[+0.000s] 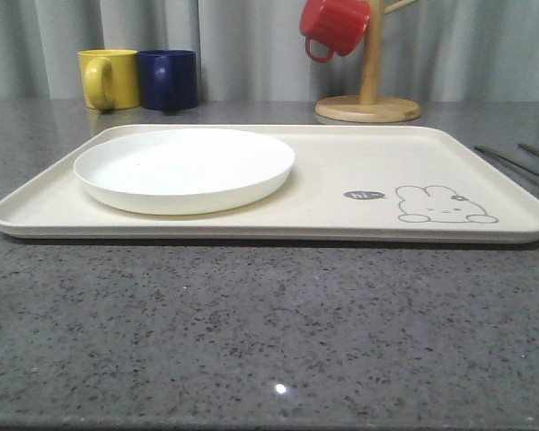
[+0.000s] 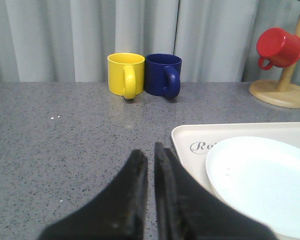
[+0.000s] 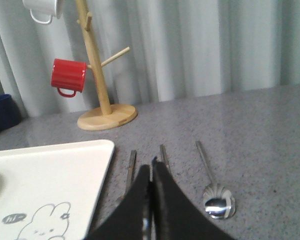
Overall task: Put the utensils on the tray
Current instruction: 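Open the left gripper and withdraw it from the plate, then lower the right gripper onto the fork and grasp it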
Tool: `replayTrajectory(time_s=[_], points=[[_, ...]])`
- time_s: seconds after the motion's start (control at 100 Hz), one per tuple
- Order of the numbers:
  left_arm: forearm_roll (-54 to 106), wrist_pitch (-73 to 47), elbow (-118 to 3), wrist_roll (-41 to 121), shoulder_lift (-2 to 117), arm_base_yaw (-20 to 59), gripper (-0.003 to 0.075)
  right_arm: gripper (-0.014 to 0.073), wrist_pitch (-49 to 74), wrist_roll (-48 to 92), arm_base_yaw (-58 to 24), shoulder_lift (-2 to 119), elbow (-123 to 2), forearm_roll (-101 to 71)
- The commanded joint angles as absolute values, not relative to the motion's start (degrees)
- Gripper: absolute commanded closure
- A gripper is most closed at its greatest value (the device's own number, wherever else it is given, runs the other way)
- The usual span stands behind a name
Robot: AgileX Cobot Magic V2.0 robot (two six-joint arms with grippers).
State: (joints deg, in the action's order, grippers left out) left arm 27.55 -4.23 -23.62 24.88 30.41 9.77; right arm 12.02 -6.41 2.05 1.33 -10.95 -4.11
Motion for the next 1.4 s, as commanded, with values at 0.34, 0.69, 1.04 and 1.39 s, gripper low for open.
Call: replayTrajectory(time_s=[0.34, 0.69, 1.04, 1.39], points=[[27.8, 0.9, -25.3, 24.6, 30.5, 10.2, 0.0738, 0.0662, 49.9, -6.0, 2.5, 36.2, -50.7, -6.6], [27.8, 0.9, -25.3, 24.6, 30.5, 10.2, 0.0738, 0.0359, 49.8, -5.9, 2.5, 50.6, -55.9, -6.6], [27.8, 0.9, -25.3, 24.6, 30.5, 10.2, 0.0738, 0.0211, 52.9, 0.9, 2.5, 61.6, -59.7, -10.1], [27.8, 0.9, -25.3, 24.6, 30.5, 10.2, 0.0738, 0.0211, 56.0, 1.0, -1.2, 81.1, -73.9, -8.5]])
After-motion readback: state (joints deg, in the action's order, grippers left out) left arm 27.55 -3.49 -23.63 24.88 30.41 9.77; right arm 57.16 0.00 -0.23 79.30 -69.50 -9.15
